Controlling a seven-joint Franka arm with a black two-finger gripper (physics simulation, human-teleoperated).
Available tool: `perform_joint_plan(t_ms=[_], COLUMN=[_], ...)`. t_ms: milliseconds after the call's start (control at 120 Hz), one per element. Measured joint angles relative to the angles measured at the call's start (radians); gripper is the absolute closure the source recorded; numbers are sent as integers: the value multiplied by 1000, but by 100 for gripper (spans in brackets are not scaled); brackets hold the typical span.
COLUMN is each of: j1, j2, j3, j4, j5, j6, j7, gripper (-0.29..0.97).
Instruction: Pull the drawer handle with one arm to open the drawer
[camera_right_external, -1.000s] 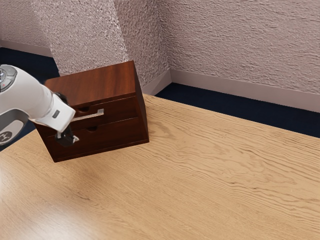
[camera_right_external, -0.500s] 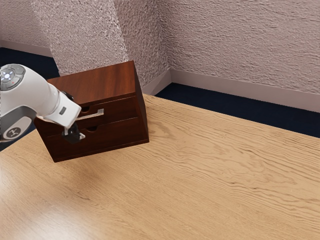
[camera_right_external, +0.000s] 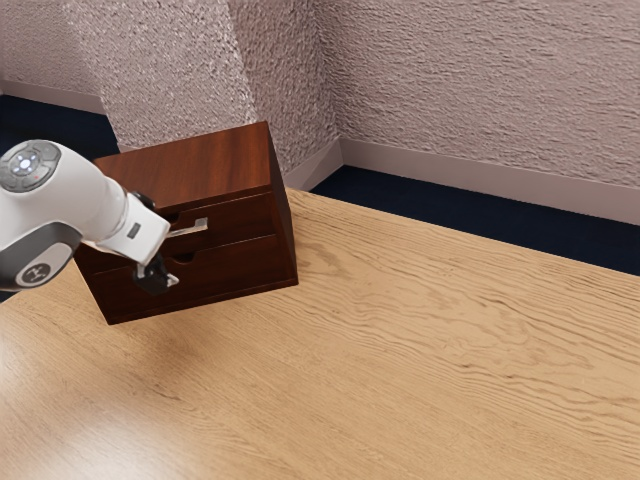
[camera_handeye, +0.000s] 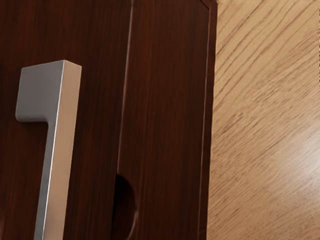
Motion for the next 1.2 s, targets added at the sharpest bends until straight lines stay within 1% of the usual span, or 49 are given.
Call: perform_joint_plan(t_ms=[67, 142, 267, 450, 542, 608, 667, 892, 950, 1158, 1200], j1=[-5, -28, -41, -40, -40, -39, -34, 67, 92, 114, 129], j2=[-2, -7, -9, 5, 12, 15, 17, 20, 19, 16, 14], j3=[1, 33, 52, 46, 28, 21, 10, -76, -103, -134, -149], j4=[0, 1, 2, 0, -2, -8, -16, -67, -80, -111, -121], j5=[2, 11, 20, 19, 18, 17, 16, 16, 15, 15, 15], j6=[5, 9, 13, 16, 16, 16, 16, 13, 13, 15, 16], j7=[-3, -7, -12, -20, -25, -29, -33, -48, -52, -66, -69], gripper=[2, -2, 0, 1, 4, 1, 1, 0, 3, -1, 0])
